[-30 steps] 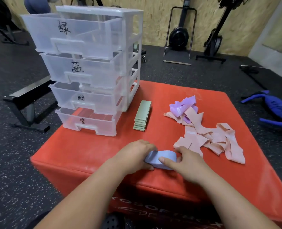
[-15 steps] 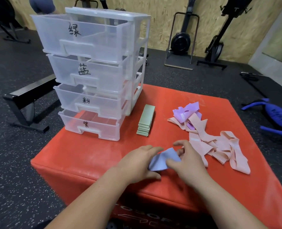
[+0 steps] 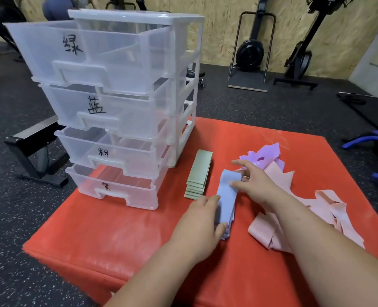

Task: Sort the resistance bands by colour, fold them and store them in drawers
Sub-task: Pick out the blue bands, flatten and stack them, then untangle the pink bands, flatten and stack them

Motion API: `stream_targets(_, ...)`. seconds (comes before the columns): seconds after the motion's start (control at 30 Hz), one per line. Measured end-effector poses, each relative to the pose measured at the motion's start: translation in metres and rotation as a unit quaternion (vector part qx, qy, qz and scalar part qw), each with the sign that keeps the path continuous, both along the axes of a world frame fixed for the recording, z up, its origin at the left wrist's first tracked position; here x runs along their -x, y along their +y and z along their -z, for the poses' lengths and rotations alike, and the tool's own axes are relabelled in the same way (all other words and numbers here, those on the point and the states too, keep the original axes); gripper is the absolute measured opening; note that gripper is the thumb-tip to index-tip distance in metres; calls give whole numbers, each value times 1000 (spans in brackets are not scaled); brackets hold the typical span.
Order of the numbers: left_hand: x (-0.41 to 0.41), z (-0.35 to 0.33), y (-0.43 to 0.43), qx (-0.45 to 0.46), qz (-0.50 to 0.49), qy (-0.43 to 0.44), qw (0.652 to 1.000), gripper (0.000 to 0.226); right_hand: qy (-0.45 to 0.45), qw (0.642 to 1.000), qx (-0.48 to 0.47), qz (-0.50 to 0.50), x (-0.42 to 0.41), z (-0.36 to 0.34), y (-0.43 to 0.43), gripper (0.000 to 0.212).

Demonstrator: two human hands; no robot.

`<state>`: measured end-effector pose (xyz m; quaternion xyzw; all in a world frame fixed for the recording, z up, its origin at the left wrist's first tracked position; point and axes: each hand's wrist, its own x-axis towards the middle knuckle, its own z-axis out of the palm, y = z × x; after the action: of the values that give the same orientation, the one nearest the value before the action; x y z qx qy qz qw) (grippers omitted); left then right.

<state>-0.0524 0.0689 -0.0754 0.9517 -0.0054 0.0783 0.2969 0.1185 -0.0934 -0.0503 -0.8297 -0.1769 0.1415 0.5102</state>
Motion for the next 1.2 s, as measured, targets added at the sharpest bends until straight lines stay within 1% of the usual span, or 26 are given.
stream_targets(0.07,-9,1,-2,-35,-3,-5,999,58,-4,1000,-4,13,-13,5,7,62)
stream_targets(0.17,-18,3,-5,-97,-16,-8,995,38,-6,1000,-17,19,-25,11,16,60)
stream_targets(0.23,-22,5,-7,-119,-26,-11,993,32,-27,1000,0,16,-30,18,20,58)
stream_targets(0.3,-26,7,-9,-119,-30,-18,992,31,-77,996,47,11,-29,25,22,53)
stream_targets(0.33,-27,8,-10,-113,-32,-21,993,31,-118,990,78,13,-28,27,23,49)
stream_targets(0.4,-29,8,-11,-112,-34,-25,993,31,-200,969,141,32,-23,28,25,40)
stream_targets(0.5,-28,8,-13,-131,-36,-18,990,32,-257,944,199,58,-8,22,27,19)
stream_targets(0.57,-27,7,-13,-131,-38,-12,991,34,-254,944,206,51,0,17,26,17)
stream_targets(0.63,-27,5,-13,-133,-40,-10,990,36,-228,953,192,45,9,9,16,23)
stream_targets(0.77,-27,-5,-12,-114,-48,-16,992,47,-225,957,174,59,37,-10,-28,26)
stream_targets(0.9,-21,-15,-20,-93,-37,-49,994,48,-181,944,261,84,78,-14,-96,26)
stream_targets(0.93,-19,-18,-24,-89,-30,-57,994,48,-160,940,292,74,89,-12,-111,32)
stream_targets(0.97,-16,-20,-29,-86,-22,-62,994,48,-144,932,328,46,99,-9,-124,44)
stream_targets(1.0,-13,-21,-34,-86,-13,-64,994,47,-134,919,371,12,108,-5,-133,56)
stream_targets(1.03,-10,-22,-39,-89,-3,-61,994,47,-136,903,408,-10,116,0,-140,62)
stream_targets(1.07,-6,-23,-45,-92,8,-57,994,47,-151,890,430,-13,122,2,-144,60)
stream_targets(1.17,8,-24,-62,-96,52,-37,993,47,-220,862,454,44,132,6,-158,29)
stream_targets(1.2,12,-25,-67,-102,66,-27,992,47,-227,850,472,61,135,4,-161,25)
